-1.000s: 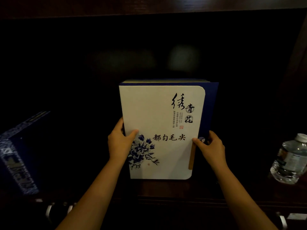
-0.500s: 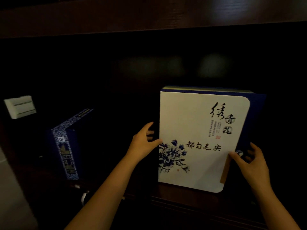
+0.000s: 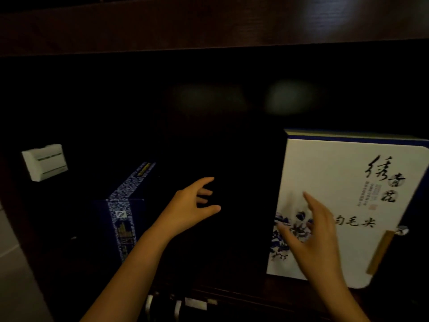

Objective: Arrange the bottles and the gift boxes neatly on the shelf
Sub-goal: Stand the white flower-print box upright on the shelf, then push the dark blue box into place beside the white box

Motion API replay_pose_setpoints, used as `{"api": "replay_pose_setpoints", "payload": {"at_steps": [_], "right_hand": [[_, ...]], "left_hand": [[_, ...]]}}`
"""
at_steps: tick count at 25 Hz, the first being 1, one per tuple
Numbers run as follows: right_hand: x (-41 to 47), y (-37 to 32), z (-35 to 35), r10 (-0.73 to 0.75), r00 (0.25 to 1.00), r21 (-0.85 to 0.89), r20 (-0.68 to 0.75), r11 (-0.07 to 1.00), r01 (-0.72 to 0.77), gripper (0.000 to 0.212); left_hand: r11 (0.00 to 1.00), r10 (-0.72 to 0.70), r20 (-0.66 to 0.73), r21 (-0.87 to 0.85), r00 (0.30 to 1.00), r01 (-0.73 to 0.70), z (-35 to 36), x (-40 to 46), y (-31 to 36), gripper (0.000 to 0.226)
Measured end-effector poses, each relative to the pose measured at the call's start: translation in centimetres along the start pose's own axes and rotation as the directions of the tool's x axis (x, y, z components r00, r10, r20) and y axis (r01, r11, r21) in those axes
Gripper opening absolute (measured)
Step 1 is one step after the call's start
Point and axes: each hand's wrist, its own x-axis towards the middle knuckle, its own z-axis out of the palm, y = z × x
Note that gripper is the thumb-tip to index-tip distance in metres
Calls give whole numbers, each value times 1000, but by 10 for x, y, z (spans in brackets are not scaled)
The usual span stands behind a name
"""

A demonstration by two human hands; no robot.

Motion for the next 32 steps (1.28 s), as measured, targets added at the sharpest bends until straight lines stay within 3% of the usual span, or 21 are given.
{"api": "replay_pose_setpoints", "payload": {"at_steps": [3, 8, 13, 16, 19, 24, 28, 32], "right_hand": [[10, -41, 58, -84, 990, -70, 113, 993, 93, 74], [23, -91, 151, -164, 953, -178, 254, 961, 213, 80], [17, -129, 240, -243, 860, -246, 449, 891, 381, 84], [13, -134, 269, -229, 815, -243, 533, 881, 406, 66], [22, -125, 270, -222, 786, -203, 577, 893, 401, 45], [46, -113, 257, -284, 670, -158, 687, 841, 518, 40], [65, -98, 234, -296, 585, -122, 755, 813, 570, 41], [88, -74, 192, -213, 576, -150, 789, 842, 518, 41]], "left_hand": [[995, 57, 51, 82, 997, -61, -46, -1, -19, 66], [937, 129, 15, 324, 991, -127, -124, -2, -55, 68], [950, 46, 48, 306, 998, -58, -184, 10, -97, 52], [953, 9, 133, 299, 991, -49, -190, 12, -120, 44], [961, 17, 117, 271, 993, -48, -187, 12, -136, 37], [967, 10, 38, 253, 999, -19, -183, 14, -136, 34], [939, -22, 172, 342, 985, -39, -177, 19, -126, 43], [928, -4, 356, 350, 934, -129, -159, 26, -113, 57]]}}
